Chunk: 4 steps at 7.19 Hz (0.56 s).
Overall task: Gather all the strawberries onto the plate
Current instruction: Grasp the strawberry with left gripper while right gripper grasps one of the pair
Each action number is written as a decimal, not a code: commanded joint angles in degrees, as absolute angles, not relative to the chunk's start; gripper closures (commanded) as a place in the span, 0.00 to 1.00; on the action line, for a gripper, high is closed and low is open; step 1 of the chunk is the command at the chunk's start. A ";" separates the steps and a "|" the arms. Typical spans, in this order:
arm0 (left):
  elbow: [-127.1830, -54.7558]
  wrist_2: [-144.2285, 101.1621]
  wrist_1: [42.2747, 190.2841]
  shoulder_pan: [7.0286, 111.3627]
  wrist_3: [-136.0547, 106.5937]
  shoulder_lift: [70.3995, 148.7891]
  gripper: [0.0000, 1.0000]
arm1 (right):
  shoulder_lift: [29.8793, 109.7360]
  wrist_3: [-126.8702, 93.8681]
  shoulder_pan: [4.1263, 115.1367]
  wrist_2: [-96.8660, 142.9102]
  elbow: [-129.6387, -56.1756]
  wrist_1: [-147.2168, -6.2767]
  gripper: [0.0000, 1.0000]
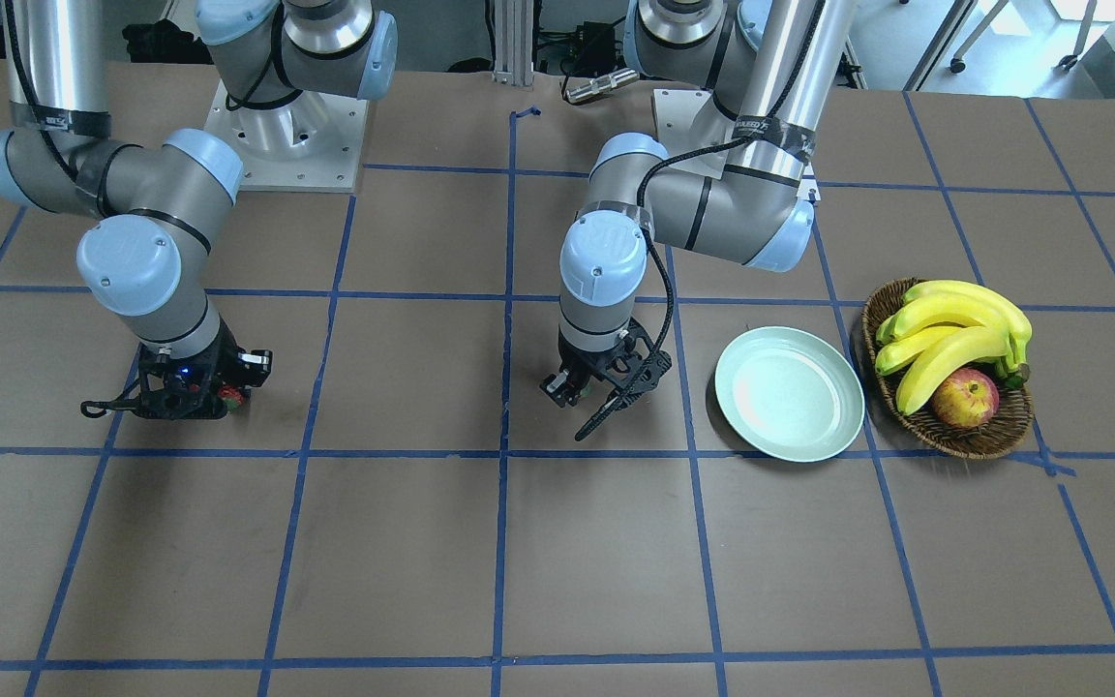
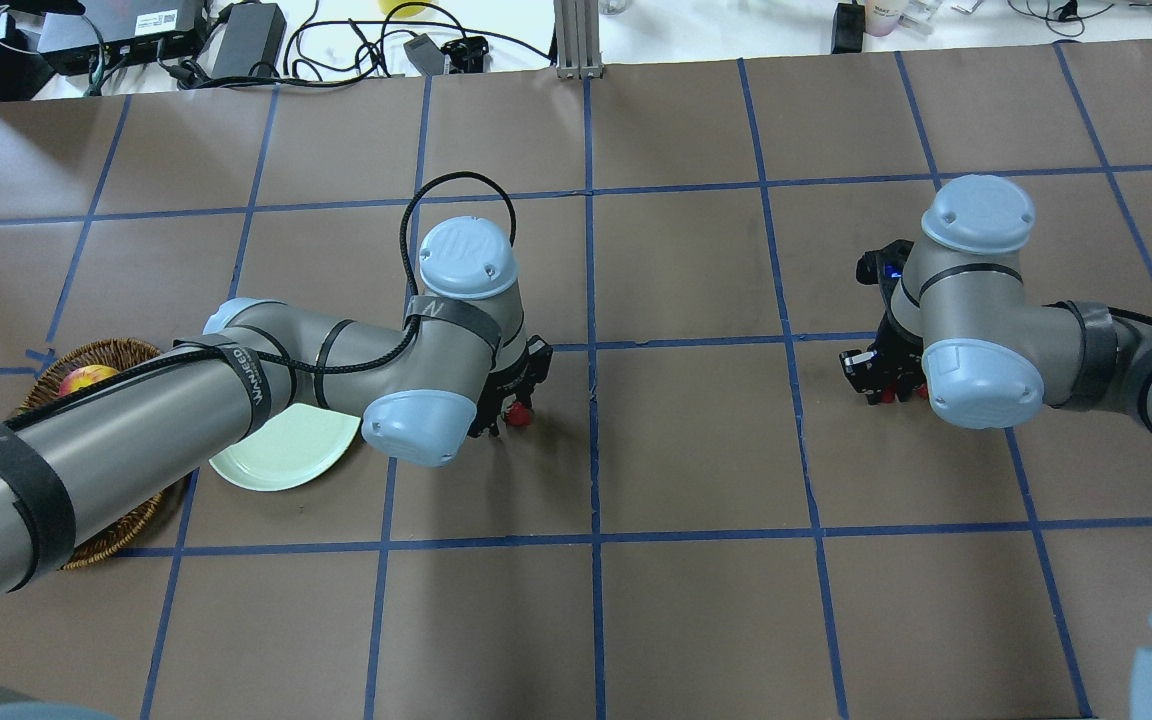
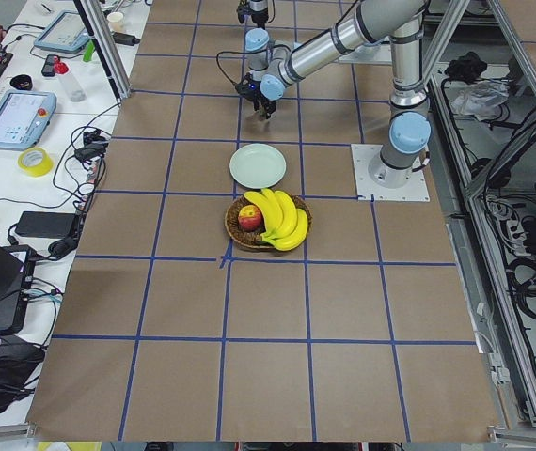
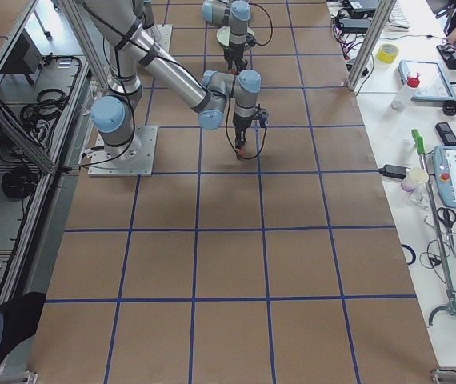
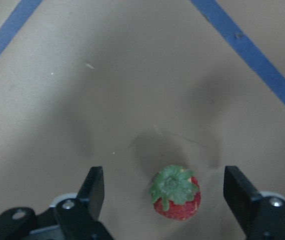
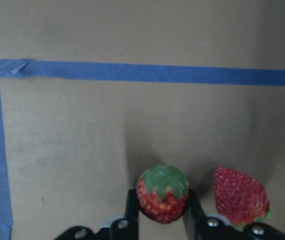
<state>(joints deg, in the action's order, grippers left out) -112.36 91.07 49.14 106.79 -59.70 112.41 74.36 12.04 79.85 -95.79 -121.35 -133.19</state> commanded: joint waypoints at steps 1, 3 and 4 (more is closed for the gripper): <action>-112.85 91.05 49.13 106.79 -58.54 112.32 0.56 | 75.14 9.08 80.68 -95.02 -119.63 -131.93 1.00; -112.94 90.97 49.04 107.05 -57.22 111.54 0.79 | 75.23 -1.85 89.15 -90.29 -117.61 -130.25 1.00; -112.94 90.97 49.04 107.05 -56.00 111.27 0.91 | 74.54 -8.63 93.82 -87.22 -115.42 -129.47 1.00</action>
<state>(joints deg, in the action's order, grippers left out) -112.90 91.00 49.07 106.96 -57.20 111.67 75.00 -0.41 88.15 -90.76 -117.59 -130.25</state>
